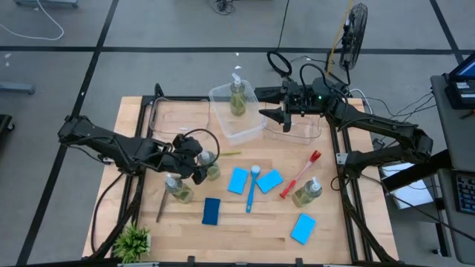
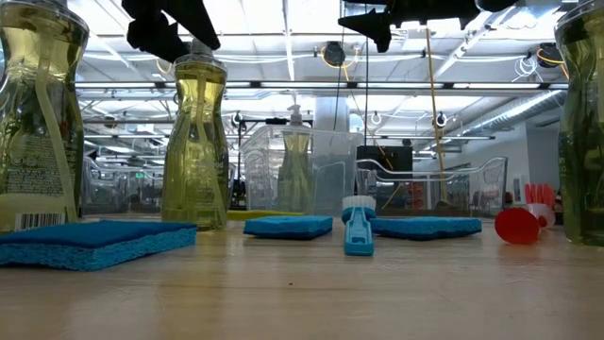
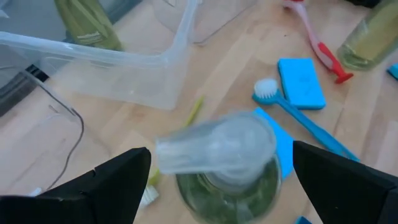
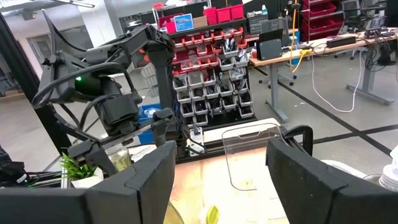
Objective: Pick & Place Kitchen Sink Supplies
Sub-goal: Put the yellow dish soap into the white bin
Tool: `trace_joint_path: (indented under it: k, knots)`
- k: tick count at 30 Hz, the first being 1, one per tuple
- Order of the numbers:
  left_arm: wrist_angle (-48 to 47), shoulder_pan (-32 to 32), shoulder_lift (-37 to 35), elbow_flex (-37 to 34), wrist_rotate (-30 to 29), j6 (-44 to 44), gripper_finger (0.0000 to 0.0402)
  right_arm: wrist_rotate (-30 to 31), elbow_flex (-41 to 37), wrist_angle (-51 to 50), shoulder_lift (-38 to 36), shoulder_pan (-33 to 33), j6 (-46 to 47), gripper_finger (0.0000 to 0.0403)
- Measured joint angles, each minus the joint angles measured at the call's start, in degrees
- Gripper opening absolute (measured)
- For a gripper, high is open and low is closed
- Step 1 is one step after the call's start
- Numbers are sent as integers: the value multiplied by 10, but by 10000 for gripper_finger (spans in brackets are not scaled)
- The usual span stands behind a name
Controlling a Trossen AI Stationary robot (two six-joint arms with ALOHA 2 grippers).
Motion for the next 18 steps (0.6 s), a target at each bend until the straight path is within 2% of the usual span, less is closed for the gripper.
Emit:
trace_joint_path:
  k: [18]
  knots:
    - [13, 31, 19, 1, -12, 11, 390, 0, 0, -1, 0, 0, 0, 238]
